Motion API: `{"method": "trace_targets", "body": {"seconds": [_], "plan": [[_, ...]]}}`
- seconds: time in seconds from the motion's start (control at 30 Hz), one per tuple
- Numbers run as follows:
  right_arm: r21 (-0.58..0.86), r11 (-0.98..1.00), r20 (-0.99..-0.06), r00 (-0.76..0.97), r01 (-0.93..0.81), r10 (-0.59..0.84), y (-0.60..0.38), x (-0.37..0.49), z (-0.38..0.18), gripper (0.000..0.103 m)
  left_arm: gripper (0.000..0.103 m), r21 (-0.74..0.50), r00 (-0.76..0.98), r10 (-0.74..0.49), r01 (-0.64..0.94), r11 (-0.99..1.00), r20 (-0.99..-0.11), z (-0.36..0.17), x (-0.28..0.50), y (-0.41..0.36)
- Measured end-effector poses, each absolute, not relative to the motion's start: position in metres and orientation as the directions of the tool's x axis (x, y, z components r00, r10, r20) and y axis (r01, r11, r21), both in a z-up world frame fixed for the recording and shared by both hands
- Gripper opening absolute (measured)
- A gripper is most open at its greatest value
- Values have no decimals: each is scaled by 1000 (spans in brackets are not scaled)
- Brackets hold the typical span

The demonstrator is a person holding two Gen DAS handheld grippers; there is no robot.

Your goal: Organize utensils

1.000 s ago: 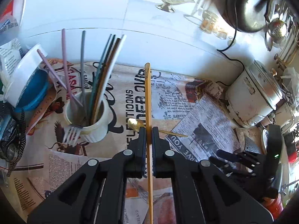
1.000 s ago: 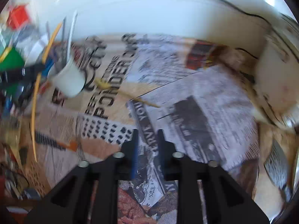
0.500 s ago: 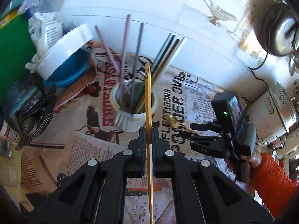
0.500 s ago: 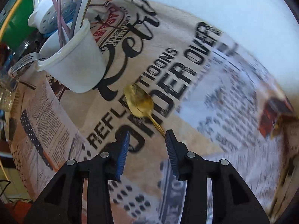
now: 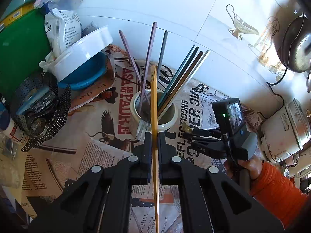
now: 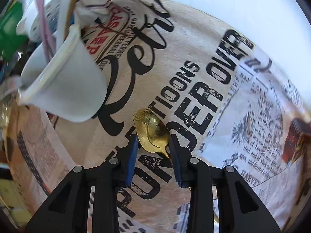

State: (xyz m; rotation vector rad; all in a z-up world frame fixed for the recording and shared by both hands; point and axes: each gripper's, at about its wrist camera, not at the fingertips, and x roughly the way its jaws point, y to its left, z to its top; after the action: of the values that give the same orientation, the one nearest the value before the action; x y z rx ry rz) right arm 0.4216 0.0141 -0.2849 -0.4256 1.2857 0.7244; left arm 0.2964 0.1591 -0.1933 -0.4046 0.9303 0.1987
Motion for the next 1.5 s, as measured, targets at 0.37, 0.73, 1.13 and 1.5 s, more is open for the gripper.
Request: {"method": "trace_targets", "body": {"seconds": [0.37, 0.73, 1.13, 1.5], "plan": [[117, 769, -962, 119, -629, 244, -14, 423, -254, 2, 3, -259, 595, -24, -312, 914, -803, -189, 295, 151], [85, 779, -968, 134, -621, 213, -88, 377, -220, 2, 3, -266, 607, -36, -294, 918, -794, -184, 291, 151], [-7, 766, -959, 221, -643, 177, -53, 394, -229, 40, 3, -274, 625, -31, -297, 915, -780, -179, 291, 151], [23, 863, -956, 242, -504, 167, -70, 419, -241, 10, 3, -279, 621, -12, -334, 900, -784, -182, 284, 173]]}}
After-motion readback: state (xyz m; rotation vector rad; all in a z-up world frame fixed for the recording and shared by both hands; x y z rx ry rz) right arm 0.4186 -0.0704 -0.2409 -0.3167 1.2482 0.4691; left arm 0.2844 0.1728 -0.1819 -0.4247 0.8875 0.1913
